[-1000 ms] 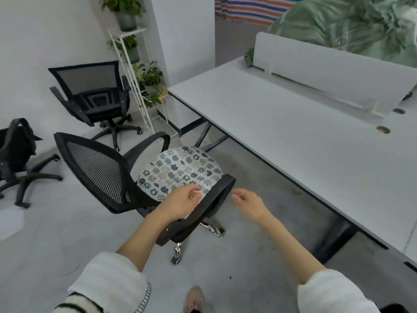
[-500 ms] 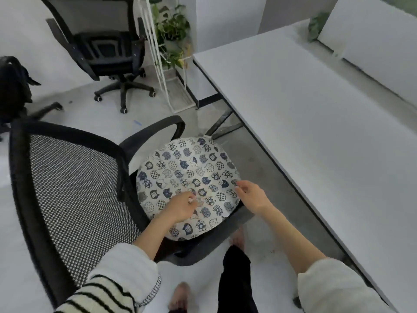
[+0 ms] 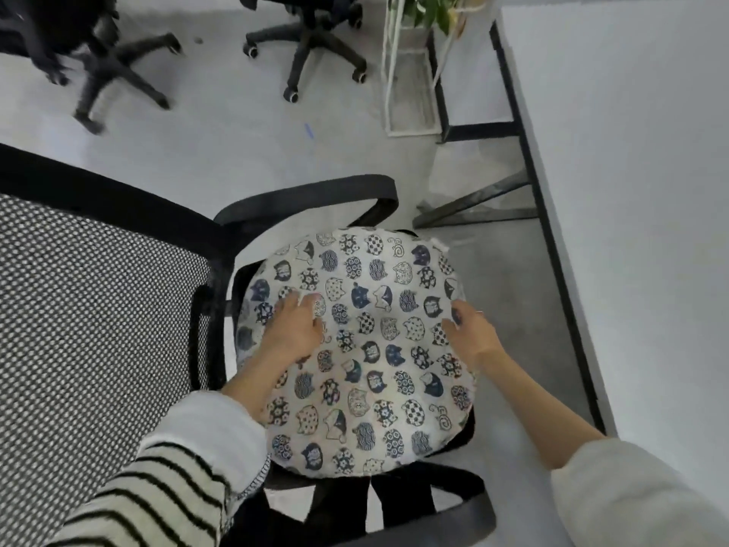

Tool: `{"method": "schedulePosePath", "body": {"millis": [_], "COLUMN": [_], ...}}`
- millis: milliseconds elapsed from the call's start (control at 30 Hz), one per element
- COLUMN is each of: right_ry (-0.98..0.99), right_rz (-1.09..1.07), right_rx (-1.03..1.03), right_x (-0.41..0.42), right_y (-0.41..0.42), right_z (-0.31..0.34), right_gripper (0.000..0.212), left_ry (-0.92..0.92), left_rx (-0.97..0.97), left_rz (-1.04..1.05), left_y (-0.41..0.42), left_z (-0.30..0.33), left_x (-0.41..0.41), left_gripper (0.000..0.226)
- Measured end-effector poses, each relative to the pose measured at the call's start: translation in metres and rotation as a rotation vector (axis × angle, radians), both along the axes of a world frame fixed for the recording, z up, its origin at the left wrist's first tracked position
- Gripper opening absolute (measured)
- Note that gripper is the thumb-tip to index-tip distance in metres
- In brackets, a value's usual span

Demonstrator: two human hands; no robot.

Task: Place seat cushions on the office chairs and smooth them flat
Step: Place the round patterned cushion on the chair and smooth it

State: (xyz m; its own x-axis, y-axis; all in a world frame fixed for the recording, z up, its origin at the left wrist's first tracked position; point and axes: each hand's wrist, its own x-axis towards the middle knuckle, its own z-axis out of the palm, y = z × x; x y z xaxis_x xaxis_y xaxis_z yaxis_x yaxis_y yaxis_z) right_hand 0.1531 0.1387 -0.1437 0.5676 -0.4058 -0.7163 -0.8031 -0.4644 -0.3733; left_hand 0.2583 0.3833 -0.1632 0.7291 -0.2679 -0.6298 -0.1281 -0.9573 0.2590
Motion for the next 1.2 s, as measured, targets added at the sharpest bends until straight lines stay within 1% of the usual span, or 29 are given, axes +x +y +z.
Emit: {"method": "schedulePosePath", "body": {"millis": [133, 200, 300, 367, 433, 467, 567, 600, 667, 733, 800, 867, 933, 1000, 1033, 1067, 1133, 1200], "right_ry": [-0.004, 0.006, 0.025, 0.0, -0.04, -0.057, -0.152, -0.17, -0.167, -0.139, -0.127, -0.113, -0.108, -0.126, -0.144, -0.149, -0.112, -0.048], "right_rz": [-0.064, -0.098, -0.168, -0.243, -0.344, -0.4, -0.515, -0.518, -0.511, -0.5, -0.466, -0.413, -0.406, -0.407, -0.401, -0.389, -0.372, -0.422], "right_rx": [-0.093, -0.13, -0.107, -0.062, -0.039, -0.026, 0.044, 0.053, 0.07, 0.076, 0.074, 0.052, 0.039, 0.057, 0.066, 0.063, 0.069, 0.094], "right_x": [0.029, 0.042, 0.055, 0.058, 0.06, 0.06, 0.061, 0.062, 0.068, 0.078, 0.087, 0.093, 0.094, 0.089, 0.085, 0.079, 0.065, 0.047], "right_y": [-0.011, -0.015, -0.023, -0.029, -0.034, -0.037, -0.036, -0.035, -0.032, -0.028, -0.026, -0.025, -0.026, -0.027, -0.028, -0.028, -0.029, -0.026], "right_z": [-0.043, -0.065, -0.096, -0.107, -0.114, -0.116, -0.113, -0.112, -0.108, -0.106, -0.109, -0.112, -0.11, -0.109, -0.109, -0.109, -0.11, -0.108], "right_gripper": [0.057, 0.062, 0.074, 0.075, 0.068, 0.06, 0.019, 0.013, 0.015, 0.023, 0.028, 0.03, 0.025, 0.012, 0.009, 0.012, 0.034, 0.049], "left_ry": [-0.158, -0.191, -0.213, -0.222, -0.218, -0.224, -0.284, -0.303, -0.337, -0.333, -0.303, -0.238, -0.181, -0.169, -0.178, -0.19, -0.232, -0.269], "left_rx": [-0.024, -0.042, -0.06, -0.035, -0.007, -0.005, -0.008, -0.001, 0.034, 0.081, 0.107, 0.091, 0.047, 0.002, -0.016, -0.031, -0.056, -0.072], "left_rz": [-0.063, -0.067, -0.106, -0.154, -0.165, -0.157, -0.114, -0.095, -0.068, -0.032, 0.0, 0.01, 0.025, 0.041, 0.047, 0.052, 0.058, 0.064], "left_y": [-0.032, -0.044, -0.057, -0.06, -0.061, -0.061, -0.058, -0.056, -0.049, -0.039, -0.029, -0.021, -0.018, -0.016, -0.016, -0.015, -0.016, -0.02], "left_z": [-0.041, -0.06, -0.086, -0.097, -0.103, -0.104, -0.093, -0.088, -0.079, -0.072, -0.074, -0.082, -0.093, -0.104, -0.107, -0.11, -0.112, -0.112], "left_x": [0.065, 0.091, 0.119, 0.13, 0.137, 0.138, 0.131, 0.128, 0.124, 0.123, 0.123, 0.122, 0.121, 0.121, 0.122, 0.122, 0.124, 0.124], "left_gripper": [0.052, 0.051, 0.049, 0.048, 0.046, 0.045, 0.039, 0.038, 0.035, 0.035, 0.036, 0.038, 0.039, 0.04, 0.04, 0.04, 0.04, 0.038]}}
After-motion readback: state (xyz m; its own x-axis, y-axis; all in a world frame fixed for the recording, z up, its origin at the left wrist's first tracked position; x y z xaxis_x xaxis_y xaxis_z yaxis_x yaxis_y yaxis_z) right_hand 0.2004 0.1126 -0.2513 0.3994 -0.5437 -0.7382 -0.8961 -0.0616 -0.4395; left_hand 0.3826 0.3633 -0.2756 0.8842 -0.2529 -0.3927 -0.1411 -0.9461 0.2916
